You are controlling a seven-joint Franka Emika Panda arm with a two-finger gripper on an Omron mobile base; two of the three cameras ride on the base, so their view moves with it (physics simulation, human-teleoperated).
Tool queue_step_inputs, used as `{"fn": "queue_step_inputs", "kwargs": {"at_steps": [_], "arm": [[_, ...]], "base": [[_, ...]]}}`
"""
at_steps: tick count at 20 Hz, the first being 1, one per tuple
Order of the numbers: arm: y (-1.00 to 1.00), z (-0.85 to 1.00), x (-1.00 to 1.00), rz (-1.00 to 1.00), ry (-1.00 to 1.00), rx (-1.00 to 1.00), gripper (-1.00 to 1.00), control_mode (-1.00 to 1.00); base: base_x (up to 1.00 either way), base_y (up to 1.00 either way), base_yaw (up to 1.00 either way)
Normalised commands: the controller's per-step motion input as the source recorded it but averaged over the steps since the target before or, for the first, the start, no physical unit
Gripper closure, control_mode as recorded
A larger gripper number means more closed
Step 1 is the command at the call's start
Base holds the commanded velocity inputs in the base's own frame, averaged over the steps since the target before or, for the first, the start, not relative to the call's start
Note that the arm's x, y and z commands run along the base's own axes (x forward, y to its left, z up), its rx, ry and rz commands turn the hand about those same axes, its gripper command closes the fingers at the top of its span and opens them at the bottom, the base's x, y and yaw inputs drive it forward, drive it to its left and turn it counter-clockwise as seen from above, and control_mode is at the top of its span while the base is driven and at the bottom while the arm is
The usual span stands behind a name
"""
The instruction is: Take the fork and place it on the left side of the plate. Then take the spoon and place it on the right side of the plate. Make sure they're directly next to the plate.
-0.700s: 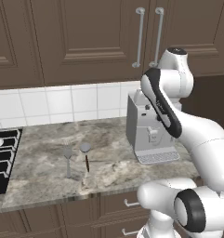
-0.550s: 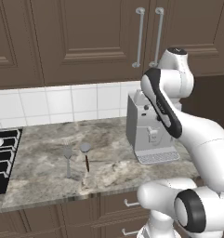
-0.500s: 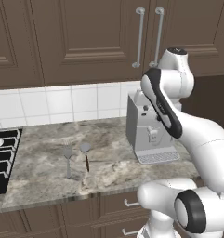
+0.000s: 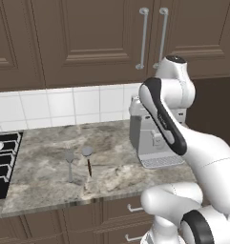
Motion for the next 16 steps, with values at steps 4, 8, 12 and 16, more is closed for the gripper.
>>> {"fn": "queue_step_inputs", "kwargs": {"at_steps": [4,8,12,16], "arm": [[0.68,-0.28,0.04,-0.10,0.04,0.03,-1.00,-1.00],[0.73,-0.35,0.11,-0.13,0.02,0.04,-1.00,-1.00],[0.72,-0.43,0.18,-0.12,0.04,0.03,-1.00,-1.00],[0.66,-0.47,0.23,-0.12,0.03,0.06,-1.00,-1.00]], "base": [[0.00,0.00,0.00],[0.00,0.00,0.00],[0.00,0.00,0.00],[0.00,0.00,0.00]]}}
